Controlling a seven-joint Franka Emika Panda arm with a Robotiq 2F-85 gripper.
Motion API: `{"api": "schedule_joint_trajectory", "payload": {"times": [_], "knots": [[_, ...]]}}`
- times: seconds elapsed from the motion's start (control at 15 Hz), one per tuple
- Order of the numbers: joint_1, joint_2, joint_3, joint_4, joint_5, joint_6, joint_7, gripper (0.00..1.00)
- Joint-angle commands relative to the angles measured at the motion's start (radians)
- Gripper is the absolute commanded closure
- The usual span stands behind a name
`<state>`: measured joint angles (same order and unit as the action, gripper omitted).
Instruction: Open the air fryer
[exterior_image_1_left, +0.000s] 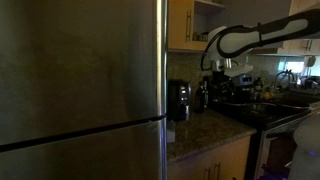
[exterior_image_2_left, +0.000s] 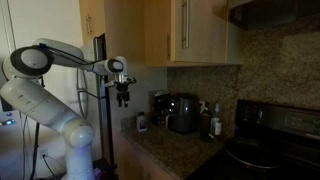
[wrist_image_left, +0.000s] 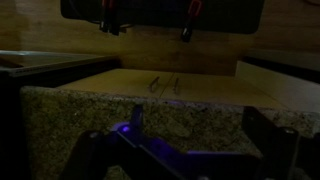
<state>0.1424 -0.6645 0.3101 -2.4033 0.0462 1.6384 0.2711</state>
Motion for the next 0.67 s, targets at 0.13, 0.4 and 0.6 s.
{"api": "schedule_joint_trajectory", "payload": {"times": [0.13, 0.4, 0.6], "knots": [[-0.001, 0.001, 0.0, 0.003, 0.0, -0.01, 0.052, 0.0], [-0.023, -0.01, 0.008, -0.009, 0.05, 0.055, 0.219, 0.0], [-0.031, -0.012, 0.012, -0.012, 0.102, 0.106, 0.335, 0.0]]}}
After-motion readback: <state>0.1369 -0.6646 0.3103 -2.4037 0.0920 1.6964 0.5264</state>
